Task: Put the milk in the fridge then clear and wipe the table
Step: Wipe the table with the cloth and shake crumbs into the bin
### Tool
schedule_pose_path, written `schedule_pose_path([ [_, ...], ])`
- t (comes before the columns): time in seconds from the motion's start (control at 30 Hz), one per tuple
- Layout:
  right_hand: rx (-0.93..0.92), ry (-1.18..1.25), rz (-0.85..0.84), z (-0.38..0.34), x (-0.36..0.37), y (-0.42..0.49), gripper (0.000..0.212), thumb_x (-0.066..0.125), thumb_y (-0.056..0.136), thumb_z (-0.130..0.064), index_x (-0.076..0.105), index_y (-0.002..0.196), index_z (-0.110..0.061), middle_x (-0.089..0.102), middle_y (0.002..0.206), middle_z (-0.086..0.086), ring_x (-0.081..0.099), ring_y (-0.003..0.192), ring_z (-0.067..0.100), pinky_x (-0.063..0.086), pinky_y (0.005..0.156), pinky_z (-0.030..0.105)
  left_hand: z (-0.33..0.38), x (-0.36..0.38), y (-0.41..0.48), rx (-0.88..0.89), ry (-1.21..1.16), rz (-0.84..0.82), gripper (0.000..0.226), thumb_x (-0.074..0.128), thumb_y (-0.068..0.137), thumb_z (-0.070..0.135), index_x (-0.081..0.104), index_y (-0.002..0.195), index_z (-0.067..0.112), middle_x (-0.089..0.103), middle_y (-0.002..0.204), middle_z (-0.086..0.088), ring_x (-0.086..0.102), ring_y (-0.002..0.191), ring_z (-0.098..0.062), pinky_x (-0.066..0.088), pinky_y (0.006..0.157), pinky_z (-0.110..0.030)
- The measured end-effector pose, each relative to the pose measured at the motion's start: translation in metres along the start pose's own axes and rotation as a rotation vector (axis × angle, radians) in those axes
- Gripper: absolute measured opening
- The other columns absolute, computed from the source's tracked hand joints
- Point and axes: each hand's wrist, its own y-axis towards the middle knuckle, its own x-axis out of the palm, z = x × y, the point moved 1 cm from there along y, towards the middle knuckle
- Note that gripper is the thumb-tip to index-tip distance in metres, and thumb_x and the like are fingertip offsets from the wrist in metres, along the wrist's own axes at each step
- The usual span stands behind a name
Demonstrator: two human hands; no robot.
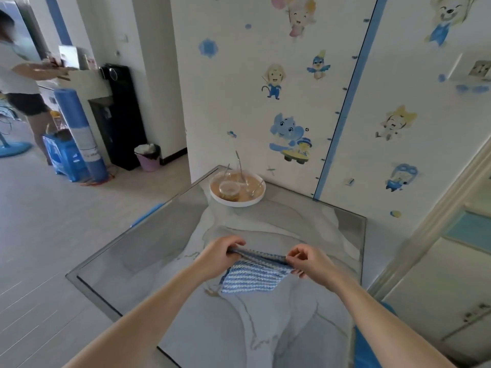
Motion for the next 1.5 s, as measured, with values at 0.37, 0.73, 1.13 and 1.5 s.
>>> schedule_pose_path([
  [0.37, -0.083, -0.212, -0.149, -0.013, 0.031, 0.101, 0.060, 0.070, 0.078, -0.035, 0.044, 0.130, -0.019, 0.048, 0.121, -0.010, 0.043, 0.116, 0.005, 0.033, 0.092, 0.017, -0.050, -0.015, 0.083, -0.049, -0.031, -0.103, 0.018, 0.054, 0.080, 0.004, 0.068, 0.090, 0.008, 0.060, 0.080, 0.000, 0.048, 0.064, -0.001, 0.036, 0.061, -0.012],
  [0.73, -0.122, -0.329, -0.180, -0.033, 0.097, 0.215, 0.032, 0.070, 0.074, -0.023, 0.044, 0.057, -0.027, 0.043, 0.055, -0.007, 0.044, 0.054, 0.003, 0.030, 0.051, 0.016, -0.147, -0.057, 0.148, -0.159, -0.006, -0.167, 0.029, 0.052, 0.078, 0.008, 0.051, 0.064, 0.033, 0.054, 0.069, 0.011, 0.050, 0.066, -0.008, 0.038, 0.060, -0.014],
  [1.13, -0.125, -0.321, -0.219, -0.116, 0.165, 0.387, 0.009, 0.062, 0.079, -0.011, 0.060, 0.083, -0.019, 0.055, 0.078, -0.004, 0.051, 0.081, 0.014, 0.034, 0.060, 0.023, -0.269, -0.117, 0.257, -0.040, 0.377, -0.275, 0.022, 0.056, 0.084, 0.039, 0.055, 0.100, 0.023, 0.058, 0.088, 0.005, 0.057, 0.084, -0.017, 0.038, 0.066, -0.025],
  [1.5, -0.162, -0.445, -0.173, -0.082, 0.225, 0.505, 0.041, 0.045, 0.083, 0.002, 0.059, 0.118, -0.014, 0.060, 0.123, 0.010, 0.054, 0.114, 0.028, 0.043, 0.092, 0.036, -0.373, -0.095, 0.336, -0.026, 0.292, -0.246, 0.030, 0.042, 0.087, 0.000, 0.045, 0.114, 0.012, 0.054, 0.118, -0.007, 0.055, 0.096, -0.026, 0.041, 0.076, -0.030],
])
